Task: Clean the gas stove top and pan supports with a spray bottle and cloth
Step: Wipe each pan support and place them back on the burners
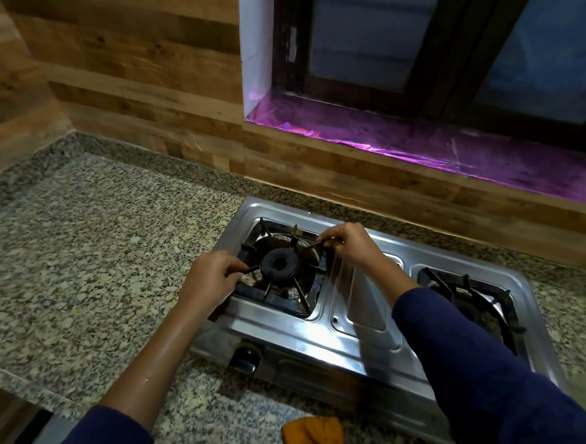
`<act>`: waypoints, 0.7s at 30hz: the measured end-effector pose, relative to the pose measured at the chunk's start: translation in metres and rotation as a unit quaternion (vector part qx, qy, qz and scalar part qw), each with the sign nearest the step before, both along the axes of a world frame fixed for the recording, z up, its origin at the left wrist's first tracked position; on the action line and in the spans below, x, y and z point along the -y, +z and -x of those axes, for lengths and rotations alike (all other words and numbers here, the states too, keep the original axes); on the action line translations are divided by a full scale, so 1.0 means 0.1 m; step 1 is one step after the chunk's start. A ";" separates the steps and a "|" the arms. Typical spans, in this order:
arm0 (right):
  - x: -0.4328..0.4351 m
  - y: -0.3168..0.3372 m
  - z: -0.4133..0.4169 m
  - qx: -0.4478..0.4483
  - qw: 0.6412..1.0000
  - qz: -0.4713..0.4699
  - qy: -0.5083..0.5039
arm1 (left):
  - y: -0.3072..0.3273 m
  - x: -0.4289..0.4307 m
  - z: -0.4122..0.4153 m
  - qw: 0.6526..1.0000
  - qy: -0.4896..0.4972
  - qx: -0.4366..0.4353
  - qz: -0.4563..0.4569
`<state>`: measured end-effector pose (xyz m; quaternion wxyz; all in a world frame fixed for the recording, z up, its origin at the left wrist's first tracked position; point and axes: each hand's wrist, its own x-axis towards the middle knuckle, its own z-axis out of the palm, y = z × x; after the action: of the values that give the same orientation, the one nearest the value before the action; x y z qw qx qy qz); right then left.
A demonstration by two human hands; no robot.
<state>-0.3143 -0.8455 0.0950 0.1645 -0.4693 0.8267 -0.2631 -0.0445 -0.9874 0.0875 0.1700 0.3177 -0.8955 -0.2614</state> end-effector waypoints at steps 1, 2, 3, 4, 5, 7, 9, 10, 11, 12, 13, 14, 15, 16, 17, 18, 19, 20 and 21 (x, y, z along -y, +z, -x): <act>0.00 -0.01 0.00 -0.001 1.000 0.002 -0.004 | 0.00 -0.01 0.01 1.000 0.000 -0.001 0.001; 0.02 -0.03 -0.01 -0.006 1.000 0.001 -0.006 | 0.00 -0.01 0.02 1.000 0.000 -0.001 0.001; 0.03 -0.05 -0.01 -0.014 1.000 -0.004 -0.004 | 0.00 -0.02 0.03 1.000 -0.002 -0.001 0.003; 0.04 -0.08 0.00 -0.023 1.000 -0.008 -0.003 | 0.01 -0.03 0.03 1.000 -0.004 -0.001 0.005; 0.05 -0.10 0.00 -0.027 1.000 -0.009 -0.003 | 0.01 -0.03 0.04 1.000 -0.006 0.000 0.008; 0.06 -0.12 0.01 -0.029 1.000 -0.006 -0.005 | 0.01 -0.02 0.05 1.000 -0.008 0.000 0.009; 0.05 -0.12 0.00 -0.029 1.000 -0.002 -0.005 | 0.01 -0.02 0.04 1.000 -0.007 0.000 0.008; 0.05 -0.11 0.00 -0.028 1.000 -0.001 -0.004 | 0.01 -0.01 0.05 1.000 -0.007 0.000 0.007; 0.05 -0.10 0.00 -0.025 1.000 0.001 -0.002 | 0.00 -0.02 0.05 1.000 -0.006 -0.001 0.007; 0.04 -0.08 -0.01 -0.023 1.000 0.001 -0.002 | 0.00 -0.02 0.05 1.000 -0.005 -0.002 0.007; 0.04 -0.07 -0.02 -0.020 1.000 0.002 -0.004 | 0.01 -0.03 0.05 1.000 -0.005 -0.002 0.007; 0.03 -0.07 -0.03 -0.017 1.000 0.003 -0.008 | 0.01 -0.03 0.05 1.000 -0.004 -0.003 0.005; 0.01 -0.07 -0.04 -0.014 1.000 0.008 -0.013 | 0.01 -0.03 0.05 1.000 -0.003 -0.004 0.004; 0.00 -0.07 -0.05 -0.009 1.000 0.012 -0.020 | 0.00 -0.03 0.05 1.000 -0.002 -0.003 0.005; -0.01 -0.07 -0.07 -0.007 1.000 0.014 -0.026 | 0.00 -0.03 0.04 1.000 0.000 -0.002 0.008; -0.01 -0.07 -0.08 -0.007 0.999 0.015 -0.031 | 0.00 -0.04 0.04 1.000 0.002 -0.002 0.012; -0.01 -0.07 -0.09 -0.010 0.999 0.015 -0.033 | 0.00 -0.05 0.04 1.000 0.003 -0.004 0.017; 0.00 -0.06 -0.11 -0.015 0.999 0.011 -0.031 | -0.01 -0.06 0.03 1.000 0.004 -0.007 0.024; 0.00 -0.05 -0.13 -0.021 0.999 0.004 -0.029 | -0.01 -0.08 0.03 0.999 0.005 -0.007 0.032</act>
<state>-0.3015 -0.8457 0.0900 0.1371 -0.4517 0.8420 -0.2613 -0.0478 -0.9799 0.0861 0.1876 0.3145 -0.9005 -0.2343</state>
